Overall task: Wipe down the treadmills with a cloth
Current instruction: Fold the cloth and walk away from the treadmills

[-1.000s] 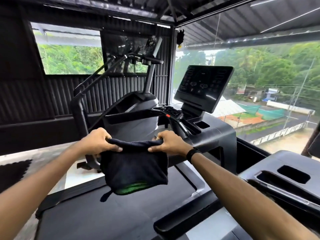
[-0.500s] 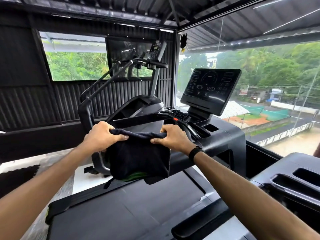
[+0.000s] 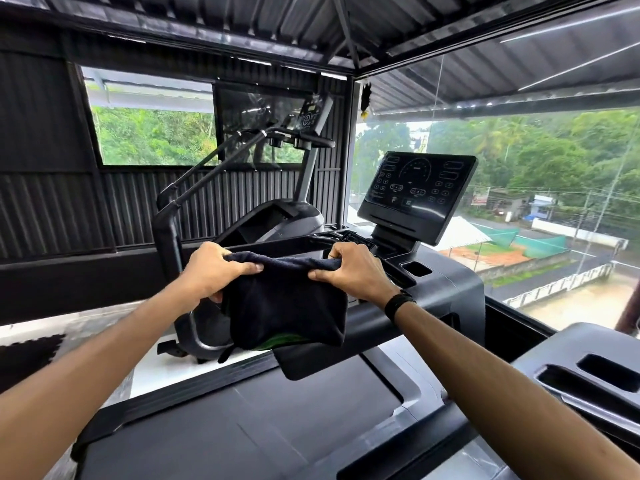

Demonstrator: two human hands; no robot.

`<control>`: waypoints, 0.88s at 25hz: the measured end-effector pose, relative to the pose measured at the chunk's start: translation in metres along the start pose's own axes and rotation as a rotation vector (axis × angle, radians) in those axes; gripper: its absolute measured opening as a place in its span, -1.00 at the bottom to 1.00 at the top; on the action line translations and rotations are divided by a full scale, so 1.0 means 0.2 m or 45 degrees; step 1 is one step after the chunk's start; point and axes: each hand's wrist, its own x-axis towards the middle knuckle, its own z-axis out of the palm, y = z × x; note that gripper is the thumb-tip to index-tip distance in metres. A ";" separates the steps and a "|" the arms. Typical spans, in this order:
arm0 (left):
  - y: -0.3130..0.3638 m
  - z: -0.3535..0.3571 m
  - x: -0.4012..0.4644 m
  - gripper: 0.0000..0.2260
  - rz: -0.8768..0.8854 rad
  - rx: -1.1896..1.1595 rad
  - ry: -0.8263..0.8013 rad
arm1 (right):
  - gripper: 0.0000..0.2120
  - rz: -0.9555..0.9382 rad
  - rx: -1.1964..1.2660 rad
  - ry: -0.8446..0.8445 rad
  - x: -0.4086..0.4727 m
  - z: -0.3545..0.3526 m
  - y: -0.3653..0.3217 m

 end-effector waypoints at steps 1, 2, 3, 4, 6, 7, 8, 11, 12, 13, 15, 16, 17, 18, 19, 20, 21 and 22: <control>0.00 0.00 0.00 -0.69 -0.040 -0.098 -0.016 | -0.57 -0.018 -0.005 -0.011 0.01 -0.02 0.00; 0.01 -0.01 0.00 -0.69 -0.062 -0.127 -0.024 | -0.58 -0.048 -0.011 -0.024 0.03 -0.04 0.00; 0.02 -0.01 0.01 -0.70 -0.060 -0.118 -0.027 | -0.58 -0.082 -0.016 -0.029 0.06 -0.08 -0.01; 0.04 -0.02 0.02 -0.70 -0.045 -0.104 -0.024 | -0.57 -0.115 -0.020 -0.026 0.09 -0.12 -0.02; 0.09 -0.06 0.06 -0.66 -0.029 -0.101 0.020 | -0.55 -0.171 -0.033 -0.010 0.15 -0.20 -0.05; 0.11 -0.07 0.08 -0.62 -0.033 -0.117 0.046 | -0.55 -0.190 -0.036 -0.004 0.18 -0.23 -0.07; 0.12 -0.08 0.09 -0.59 -0.044 -0.146 0.067 | -0.54 -0.211 -0.039 0.005 0.21 -0.25 -0.08; 0.14 -0.08 0.09 -0.60 -0.079 -0.223 0.142 | -0.54 -0.269 -0.013 0.032 0.25 -0.27 -0.11; 0.14 -0.07 0.09 -0.63 -0.102 -0.248 0.172 | -0.54 -0.282 -0.003 0.033 0.26 -0.26 -0.12; 0.12 -0.06 0.08 -0.65 -0.133 -0.275 0.204 | -0.55 -0.290 0.008 0.030 0.26 -0.25 -0.13; 0.09 -0.07 0.05 -0.64 -0.192 -0.332 0.263 | -0.57 -0.295 0.053 0.020 0.29 -0.19 -0.14; 0.06 -0.08 0.04 -0.63 -0.222 -0.359 0.300 | -0.57 -0.292 0.100 0.016 0.30 -0.15 -0.15; 0.03 -0.08 0.02 -0.63 -0.256 -0.369 0.339 | -0.56 -0.287 0.166 0.006 0.31 -0.09 -0.17; -0.02 -0.08 -0.01 -0.64 -0.289 -0.367 0.384 | -0.55 -0.286 0.241 -0.008 0.31 -0.02 -0.20; -0.07 -0.07 -0.06 -0.65 -0.328 -0.362 0.436 | -0.56 -0.300 0.304 -0.030 0.31 0.06 -0.24; -0.11 -0.07 -0.12 -0.66 -0.362 -0.357 0.460 | -0.57 -0.310 0.340 -0.049 0.30 0.14 -0.29; -0.15 -0.06 -0.19 -0.67 -0.396 -0.342 0.466 | -0.58 -0.331 0.354 -0.075 0.27 0.21 -0.34; -0.21 -0.08 -0.27 -0.68 -0.436 -0.326 0.496 | -0.58 -0.377 0.366 -0.138 0.24 0.31 -0.42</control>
